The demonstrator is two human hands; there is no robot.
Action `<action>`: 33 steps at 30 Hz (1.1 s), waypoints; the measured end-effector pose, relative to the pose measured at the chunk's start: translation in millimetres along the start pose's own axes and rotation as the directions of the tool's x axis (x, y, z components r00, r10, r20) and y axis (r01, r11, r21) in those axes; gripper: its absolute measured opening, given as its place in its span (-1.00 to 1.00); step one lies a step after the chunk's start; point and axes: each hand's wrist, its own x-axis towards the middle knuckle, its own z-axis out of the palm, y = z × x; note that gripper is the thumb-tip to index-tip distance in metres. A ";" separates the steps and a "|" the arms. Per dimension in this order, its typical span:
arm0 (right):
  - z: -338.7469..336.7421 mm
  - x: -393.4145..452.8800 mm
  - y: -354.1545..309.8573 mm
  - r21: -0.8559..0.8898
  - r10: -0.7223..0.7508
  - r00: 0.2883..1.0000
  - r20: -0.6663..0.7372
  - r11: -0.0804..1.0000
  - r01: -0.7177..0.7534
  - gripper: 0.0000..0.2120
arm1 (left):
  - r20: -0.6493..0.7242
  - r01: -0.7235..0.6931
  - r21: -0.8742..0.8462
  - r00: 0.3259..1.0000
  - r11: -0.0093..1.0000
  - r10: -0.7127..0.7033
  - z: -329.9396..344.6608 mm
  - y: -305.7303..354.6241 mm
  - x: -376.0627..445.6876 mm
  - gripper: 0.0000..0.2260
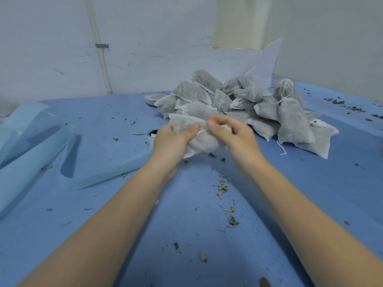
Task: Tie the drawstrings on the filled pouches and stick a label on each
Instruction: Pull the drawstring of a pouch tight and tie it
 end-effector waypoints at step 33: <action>73.6 25.2 31.7 -0.405 0.197 0.929 0.315 0.913 -0.056 -0.26 | -0.482 0.020 0.314 0.865 0.949 0.142 -59.3 4.8 43.6 -0.62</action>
